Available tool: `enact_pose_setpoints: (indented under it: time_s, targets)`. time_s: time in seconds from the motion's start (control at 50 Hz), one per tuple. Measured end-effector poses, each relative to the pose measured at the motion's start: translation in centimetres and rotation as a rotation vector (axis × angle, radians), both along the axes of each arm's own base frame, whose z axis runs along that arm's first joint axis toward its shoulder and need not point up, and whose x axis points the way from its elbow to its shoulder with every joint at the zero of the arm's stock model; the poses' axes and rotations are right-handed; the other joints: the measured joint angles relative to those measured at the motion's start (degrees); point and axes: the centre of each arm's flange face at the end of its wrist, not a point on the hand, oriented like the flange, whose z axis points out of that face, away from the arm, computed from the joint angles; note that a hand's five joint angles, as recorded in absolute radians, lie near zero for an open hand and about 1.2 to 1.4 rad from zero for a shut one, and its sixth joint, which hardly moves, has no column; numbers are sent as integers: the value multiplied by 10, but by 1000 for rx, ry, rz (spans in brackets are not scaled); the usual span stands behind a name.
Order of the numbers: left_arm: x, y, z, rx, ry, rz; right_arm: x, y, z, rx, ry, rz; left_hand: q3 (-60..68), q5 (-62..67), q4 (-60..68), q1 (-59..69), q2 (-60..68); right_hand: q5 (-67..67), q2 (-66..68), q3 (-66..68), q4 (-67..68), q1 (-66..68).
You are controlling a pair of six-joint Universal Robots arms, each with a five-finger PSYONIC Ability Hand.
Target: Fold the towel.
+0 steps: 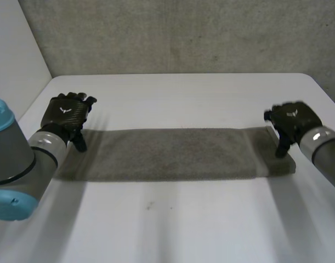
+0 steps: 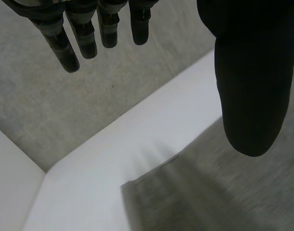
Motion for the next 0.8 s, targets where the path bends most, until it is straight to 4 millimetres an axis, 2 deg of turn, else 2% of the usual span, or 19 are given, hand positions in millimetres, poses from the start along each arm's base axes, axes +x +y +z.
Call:
enact_pose_setpoints:
  time_s: [0.08,0.14,0.18,0.34,0.4,0.42,0.48,0.54,0.64,0.72,0.76,0.8]
  targets:
    - [2,8,6,34,143,19,-13,9,-22,79,-7,3,0,0,0,0,0,58,67,65,66,54]
    - [3,9,8,45,186,27,-15,11,-30,100,-14,10,0,0,0,0,0,73,86,82,82,68]
    - [5,10,9,59,241,37,-19,11,-44,132,-26,27,0,0,0,0,0,83,95,93,92,75]
    - [6,11,6,82,268,47,-24,4,-65,154,-29,38,0,0,0,0,-1,145,161,159,158,136]
    - [7,13,3,89,263,47,-25,0,-69,155,-21,37,0,0,0,0,-1,199,227,222,215,185]
    - [7,13,1,93,260,47,-25,-2,-72,153,-14,35,0,0,0,0,-1,321,355,339,340,279]
    - [7,14,0,97,255,47,-30,-8,-73,141,5,15,0,0,0,0,-1,421,444,436,443,338]
    - [7,15,0,98,253,47,-38,-15,-72,119,27,-25,0,0,0,0,-1,426,445,439,451,340]
    - [7,17,4,88,256,46,-66,-33,-58,45,95,-153,0,0,0,0,-1,427,445,439,452,343]
    - [8,19,9,75,260,44,-104,-51,-42,-24,207,-269,0,0,0,0,-1,430,445,439,452,344]
    - [8,20,10,72,261,43,-116,-55,-38,-37,248,-296,0,0,0,0,-1,431,445,439,452,344]
    - [8,20,10,72,261,43,-116,-55,-38,-37,248,-296,0,0,0,0,-1,431,445,439,452,344]
